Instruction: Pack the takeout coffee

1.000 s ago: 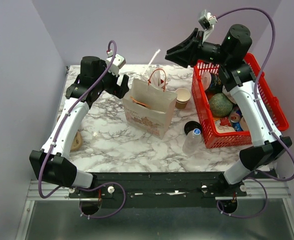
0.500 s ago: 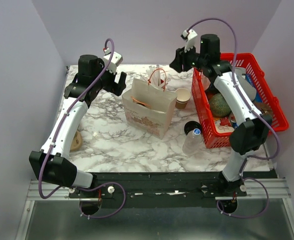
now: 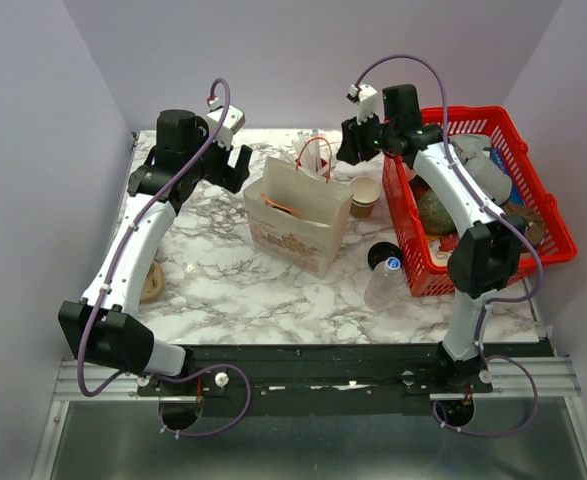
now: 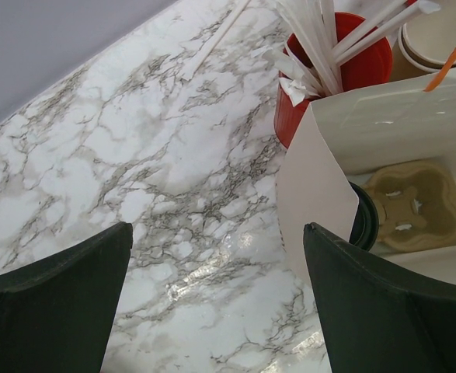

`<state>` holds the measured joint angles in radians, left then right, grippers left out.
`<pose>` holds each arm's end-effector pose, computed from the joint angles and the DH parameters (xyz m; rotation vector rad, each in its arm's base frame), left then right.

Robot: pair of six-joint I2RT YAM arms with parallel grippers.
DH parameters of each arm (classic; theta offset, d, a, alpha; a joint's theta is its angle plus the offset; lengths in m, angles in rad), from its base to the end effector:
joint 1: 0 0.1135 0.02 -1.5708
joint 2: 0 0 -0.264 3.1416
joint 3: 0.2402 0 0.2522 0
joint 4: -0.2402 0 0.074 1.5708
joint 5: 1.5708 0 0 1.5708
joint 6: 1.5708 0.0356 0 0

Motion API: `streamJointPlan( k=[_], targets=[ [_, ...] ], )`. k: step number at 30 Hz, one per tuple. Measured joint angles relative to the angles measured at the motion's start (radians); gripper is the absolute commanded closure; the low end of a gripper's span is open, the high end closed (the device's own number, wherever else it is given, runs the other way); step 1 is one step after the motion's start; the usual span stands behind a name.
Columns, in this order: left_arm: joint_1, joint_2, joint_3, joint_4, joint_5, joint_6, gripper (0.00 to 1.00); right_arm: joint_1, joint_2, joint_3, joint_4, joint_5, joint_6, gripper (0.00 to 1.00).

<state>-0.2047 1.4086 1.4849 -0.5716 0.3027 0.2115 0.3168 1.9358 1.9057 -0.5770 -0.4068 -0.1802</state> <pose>0.3034 -0.0738 0.4012 0.6052 1.9646 -0.3081 0.4218 0.1531 0.3518 -0.7553 2.0316 0.5203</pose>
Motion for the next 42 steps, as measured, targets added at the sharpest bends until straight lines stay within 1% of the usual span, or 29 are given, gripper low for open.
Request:
streamJointPlan(
  k=[6,9,12,13,15,16,18,19,27,38,42],
  targets=[
    [0.000,0.000,0.000,0.000,-0.001,0.002,0.01,0.000,0.007,0.004,-0.004,-0.037,0.023,0.44],
    [0.000,0.000,0.000,0.000,-0.001,0.002,0.01,0.000,0.027,0.019,-0.004,-0.036,0.029,0.48],
    [0.000,0.000,0.000,0.000,-0.001,0.005,0.01,0.000,0.058,0.036,-0.004,-0.036,0.034,0.54],
    [0.000,0.000,0.000,0.000,-0.002,0.005,0.01,0.000,0.066,0.036,-0.004,-0.036,0.038,0.61],
    [0.000,0.000,0.000,0.000,-0.004,0.008,0.02,0.000,0.076,0.036,-0.006,-0.036,0.041,0.71],
    [0.000,0.000,0.000,0.000,-0.005,0.009,0.01,0.000,0.079,0.036,-0.008,-0.037,0.046,0.82],
    [0.000,0.000,0.000,0.000,-0.005,0.010,0.02,0.000,0.080,0.036,-0.010,-0.038,0.048,0.92],
    [0.000,0.000,0.000,0.000,-0.005,0.011,0.02,0.000,0.079,0.037,-0.010,-0.042,0.055,1.00],
    [0.000,0.000,0.000,0.000,-0.005,0.013,0.01,0.000,0.048,0.055,-0.022,-0.053,0.059,1.00],
    [0.000,0.000,0.000,0.002,-0.004,0.011,0.01,0.000,-0.180,0.216,-0.013,-0.074,0.030,1.00],
    [0.000,0.006,0.000,0.008,-0.003,0.008,0.02,0.000,-0.260,0.221,0.027,-0.104,0.034,1.00]
  ],
)
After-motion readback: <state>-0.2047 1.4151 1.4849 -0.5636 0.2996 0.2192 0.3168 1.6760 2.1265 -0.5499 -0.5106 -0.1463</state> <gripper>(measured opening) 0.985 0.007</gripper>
